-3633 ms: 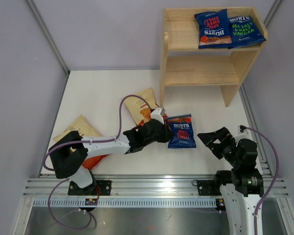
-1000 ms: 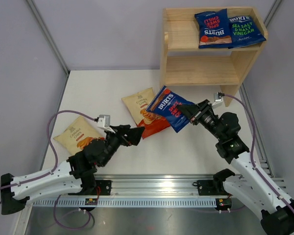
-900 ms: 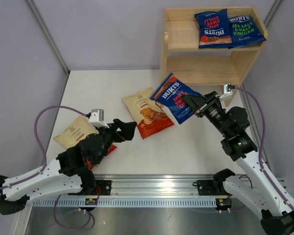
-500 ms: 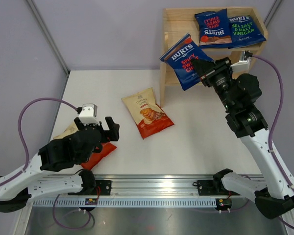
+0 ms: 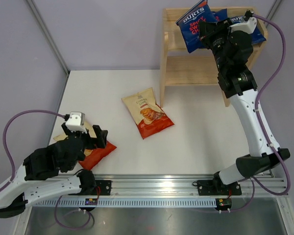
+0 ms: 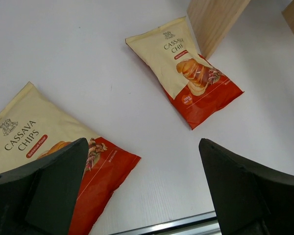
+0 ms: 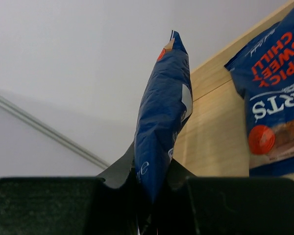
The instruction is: Place and organize the chips bags onto the shelf
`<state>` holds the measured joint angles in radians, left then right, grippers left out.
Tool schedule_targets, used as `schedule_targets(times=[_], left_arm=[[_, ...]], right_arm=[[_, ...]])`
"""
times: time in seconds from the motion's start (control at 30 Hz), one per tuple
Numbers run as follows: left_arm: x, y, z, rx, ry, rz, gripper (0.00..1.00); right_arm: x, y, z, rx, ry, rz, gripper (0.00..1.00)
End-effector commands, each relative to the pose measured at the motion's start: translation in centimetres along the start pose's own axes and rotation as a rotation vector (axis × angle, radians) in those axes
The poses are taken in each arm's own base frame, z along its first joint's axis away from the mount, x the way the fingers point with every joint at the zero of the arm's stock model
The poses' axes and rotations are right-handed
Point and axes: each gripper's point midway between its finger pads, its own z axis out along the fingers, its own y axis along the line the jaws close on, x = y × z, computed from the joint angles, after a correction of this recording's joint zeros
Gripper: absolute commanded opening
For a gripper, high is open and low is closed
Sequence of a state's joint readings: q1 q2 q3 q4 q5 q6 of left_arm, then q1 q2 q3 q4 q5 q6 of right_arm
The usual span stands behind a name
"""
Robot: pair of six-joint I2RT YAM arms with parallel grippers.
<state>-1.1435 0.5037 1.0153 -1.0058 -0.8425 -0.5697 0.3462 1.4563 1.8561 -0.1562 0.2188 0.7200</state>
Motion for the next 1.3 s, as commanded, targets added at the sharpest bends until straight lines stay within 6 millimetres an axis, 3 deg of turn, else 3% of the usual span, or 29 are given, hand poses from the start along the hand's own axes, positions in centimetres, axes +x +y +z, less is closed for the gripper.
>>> schedule_targets(times=[0.0, 0.13, 0.37, 0.5, 0.57, 0.6, 0.63, 0.77, 0.9, 1.1, 1.27], left_arm=[[0.4, 1.0, 0.2, -0.029, -0.017, 0.035, 0.99], [1.4, 1.0, 0.5, -0.021, -0.023, 0.017, 0.99], [1.7, 0.8, 0.7, -0.011, -0.014, 0.022, 0.99], [1.7, 0.8, 0.7, -0.011, -0.015, 0.024, 0.99], [1.7, 0.8, 0.7, -0.010, -0.016, 0.023, 0.99], [1.8, 0.7, 0.7, -0.008, -0.014, 0.026, 0.99], [1.8, 0.7, 0.7, -0.008, -0.014, 0.024, 0.99], [1.7, 0.8, 0.6, -0.004, -0.016, 0.021, 0.99], [1.6, 0.9, 0.3, 0.008, -0.026, 0.010, 0.99], [1.5, 0.8, 0.2, 0.022, -0.030, 0.007, 0.99], [1.4, 0.8, 0.1, 0.031, -0.034, 0.005, 0.99]], right_arm=[[-2.2, 0.4, 2.4, -0.018, -0.069, -0.037, 0.10], [-0.3, -0.3, 5.7, -0.015, -0.037, -0.066, 0.13], [3.2, -2.7, 7.3, 0.108, 0.026, -0.015, 0.16], [5.1, -3.7, 7.0, 0.198, 0.084, -0.036, 0.21], [4.8, -2.9, 7.3, 0.196, 0.091, -0.033, 0.21], [5.4, -3.7, 7.0, 0.230, 0.127, -0.047, 0.25], [4.8, -3.1, 7.2, 0.222, 0.117, -0.044, 0.28], [5.7, -3.0, 6.8, 0.218, 0.176, -0.071, 0.41], [6.7, -4.1, 5.9, 0.249, 0.240, -0.121, 0.54], [6.8, -4.3, 4.3, 0.262, 0.295, -0.148, 0.60], [5.5, -3.1, 2.4, 0.240, 0.301, -0.135, 0.61]])
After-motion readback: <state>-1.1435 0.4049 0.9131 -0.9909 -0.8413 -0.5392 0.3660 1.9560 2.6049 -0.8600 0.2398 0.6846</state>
